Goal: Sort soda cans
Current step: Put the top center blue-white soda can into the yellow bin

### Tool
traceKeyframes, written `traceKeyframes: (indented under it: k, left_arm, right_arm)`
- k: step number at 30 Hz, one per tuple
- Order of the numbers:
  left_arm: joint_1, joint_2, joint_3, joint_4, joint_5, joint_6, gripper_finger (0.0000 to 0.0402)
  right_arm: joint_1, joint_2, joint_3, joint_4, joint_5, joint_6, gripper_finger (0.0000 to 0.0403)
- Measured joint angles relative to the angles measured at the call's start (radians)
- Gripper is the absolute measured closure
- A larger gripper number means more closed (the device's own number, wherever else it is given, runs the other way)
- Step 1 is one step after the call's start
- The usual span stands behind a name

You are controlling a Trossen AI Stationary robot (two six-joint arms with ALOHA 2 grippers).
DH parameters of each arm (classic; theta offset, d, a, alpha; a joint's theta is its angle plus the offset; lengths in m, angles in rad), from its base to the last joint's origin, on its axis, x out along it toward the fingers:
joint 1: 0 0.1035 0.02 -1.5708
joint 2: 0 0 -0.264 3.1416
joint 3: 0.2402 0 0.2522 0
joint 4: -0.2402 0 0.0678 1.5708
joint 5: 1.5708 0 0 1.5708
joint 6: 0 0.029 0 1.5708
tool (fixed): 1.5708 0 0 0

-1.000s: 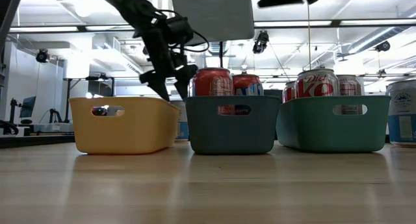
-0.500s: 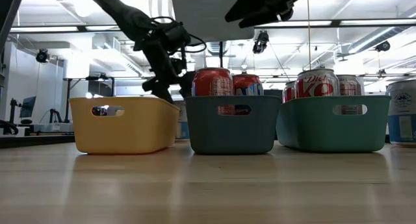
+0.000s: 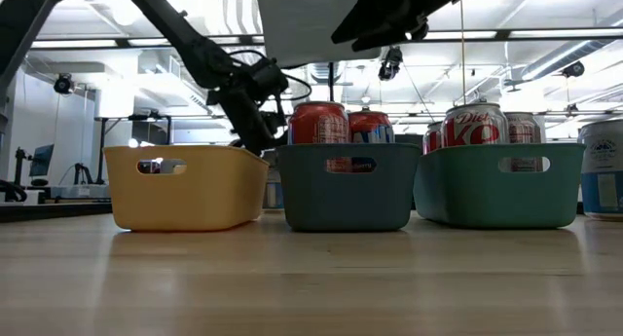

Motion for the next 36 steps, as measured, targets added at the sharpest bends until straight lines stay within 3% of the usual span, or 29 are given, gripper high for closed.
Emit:
traceKeyframes:
  k: [13, 21, 25, 29, 36]
  left_arm:
    - [0.001, 0.025, 0.004, 0.069, -0.018, 0.030, 0.0071]
    - [0.001, 0.023, -0.004, 0.094, -0.020, 0.052, 0.0130]
    - [0.001, 0.006, -0.010, 0.076, 0.004, 0.069, 0.0132]
    - [-0.006, -0.085, -0.017, 0.034, 0.112, 0.110, 0.0132]
    - [-0.012, -0.387, -0.064, -0.075, 0.110, 0.209, 0.0132]
  right_arm:
    - [-0.075, 0.000, -0.006, -0.004, -0.077, -0.019, 0.0039]
    - [-0.099, 0.000, -0.007, -0.001, -0.079, -0.022, 0.0039]
    - [-0.106, 0.000, -0.007, 0.004, -0.079, -0.020, 0.0039]
    - [-0.106, 0.000, -0.007, 0.004, -0.081, -0.021, 0.0039]
    - [-0.105, 0.000, -0.004, 0.005, -0.131, -0.019, 0.0039]
